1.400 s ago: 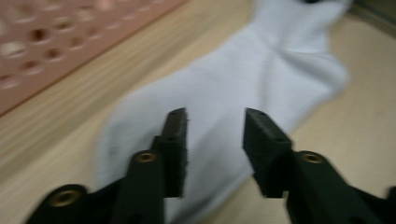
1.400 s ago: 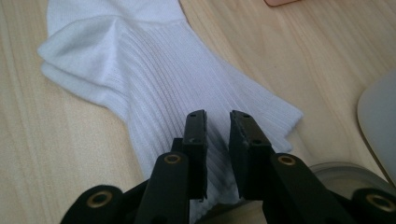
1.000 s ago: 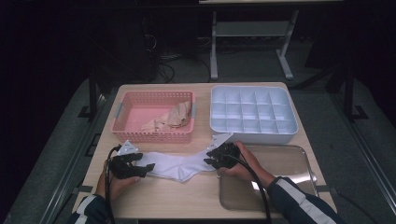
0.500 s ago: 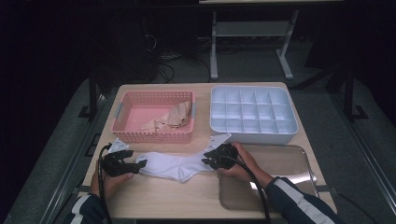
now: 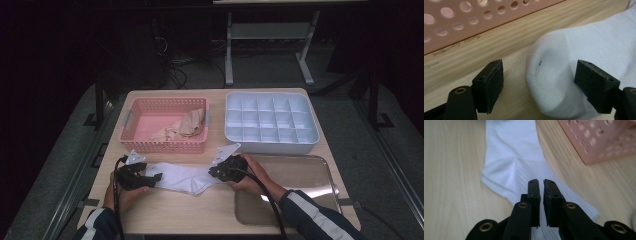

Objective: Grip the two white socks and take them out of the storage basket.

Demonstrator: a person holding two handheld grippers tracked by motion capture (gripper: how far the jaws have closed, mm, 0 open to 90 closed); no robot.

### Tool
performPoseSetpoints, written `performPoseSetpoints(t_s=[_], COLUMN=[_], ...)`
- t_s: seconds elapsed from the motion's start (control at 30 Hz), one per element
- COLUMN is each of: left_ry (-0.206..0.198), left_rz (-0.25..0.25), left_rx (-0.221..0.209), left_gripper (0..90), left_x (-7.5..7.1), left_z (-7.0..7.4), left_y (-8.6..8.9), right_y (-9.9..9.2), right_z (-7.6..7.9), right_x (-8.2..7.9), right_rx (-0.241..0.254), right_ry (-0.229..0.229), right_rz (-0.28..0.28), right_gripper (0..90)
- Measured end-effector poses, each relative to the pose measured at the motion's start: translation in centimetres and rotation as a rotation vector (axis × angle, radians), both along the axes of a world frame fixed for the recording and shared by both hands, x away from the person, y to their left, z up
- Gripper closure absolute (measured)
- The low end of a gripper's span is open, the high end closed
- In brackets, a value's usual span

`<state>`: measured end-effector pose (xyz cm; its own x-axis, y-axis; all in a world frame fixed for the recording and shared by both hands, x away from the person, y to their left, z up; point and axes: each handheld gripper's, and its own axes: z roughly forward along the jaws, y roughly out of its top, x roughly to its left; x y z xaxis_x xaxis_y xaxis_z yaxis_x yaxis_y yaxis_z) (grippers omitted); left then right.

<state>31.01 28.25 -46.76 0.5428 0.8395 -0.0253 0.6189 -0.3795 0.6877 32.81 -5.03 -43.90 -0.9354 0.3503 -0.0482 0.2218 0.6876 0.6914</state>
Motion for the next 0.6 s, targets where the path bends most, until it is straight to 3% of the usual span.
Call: performPoseSetpoints(t_s=[0.23, 0.4, 0.5, 0.6], left_ry=[-0.006, -0.011, -0.012, -0.014], left_rz=[-0.002, -0.012, -0.01, -0.005], left_rx=[0.001, -0.001, -0.004, -0.012], left_gripper=[25.3, 26.4, 26.7, 27.7], left_x=[-0.2, -0.2, -0.3, -0.4], left_z=[0.0, 0.0, 0.0, -0.1], left_y=[0.0, 0.1, 0.1, 0.2], right_y=[3.0, 4.8, 5.3, 5.2], right_z=[-0.3, -1.0, -2.0, -2.3], right_x=[-0.5, -0.4, 0.0, 0.4], right_rx=[0.021, 0.001, -0.038, -0.03], right_ry=[-0.008, 0.0, 0.039, 0.059], right_rz=[0.042, 0.06, 0.052, 0.061], right_gripper=[82.5, 82.5, 82.6, 82.7])
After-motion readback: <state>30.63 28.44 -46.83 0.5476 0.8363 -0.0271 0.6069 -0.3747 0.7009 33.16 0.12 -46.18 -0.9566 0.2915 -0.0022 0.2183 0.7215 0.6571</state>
